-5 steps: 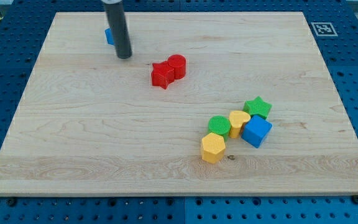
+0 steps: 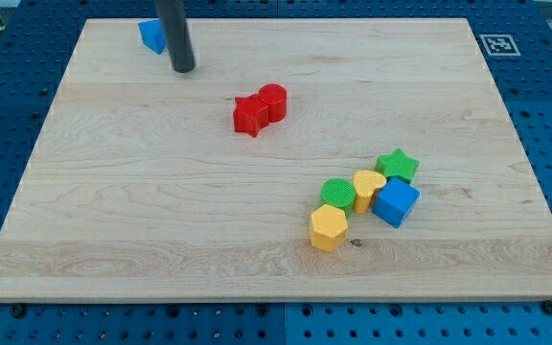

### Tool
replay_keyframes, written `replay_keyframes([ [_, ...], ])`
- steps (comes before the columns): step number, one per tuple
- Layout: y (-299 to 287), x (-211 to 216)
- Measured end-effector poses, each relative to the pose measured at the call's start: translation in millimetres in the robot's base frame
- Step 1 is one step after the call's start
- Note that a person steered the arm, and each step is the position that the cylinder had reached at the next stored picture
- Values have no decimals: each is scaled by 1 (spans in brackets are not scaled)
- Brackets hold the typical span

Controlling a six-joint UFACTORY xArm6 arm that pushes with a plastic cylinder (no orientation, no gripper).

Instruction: Place the pointer to the bottom right

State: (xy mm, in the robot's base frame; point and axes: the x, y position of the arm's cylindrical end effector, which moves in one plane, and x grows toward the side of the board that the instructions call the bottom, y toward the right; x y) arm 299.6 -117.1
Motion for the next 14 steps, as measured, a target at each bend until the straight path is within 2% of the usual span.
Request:
replay_keyframes([
  [1, 25, -4],
  [3, 26, -36],
  [5, 38, -20],
  [7, 48, -20],
  [8, 48, -34],
  [10, 39, -62],
  [11, 14, -75],
  [13, -48, -71],
  [14, -47, -69],
])
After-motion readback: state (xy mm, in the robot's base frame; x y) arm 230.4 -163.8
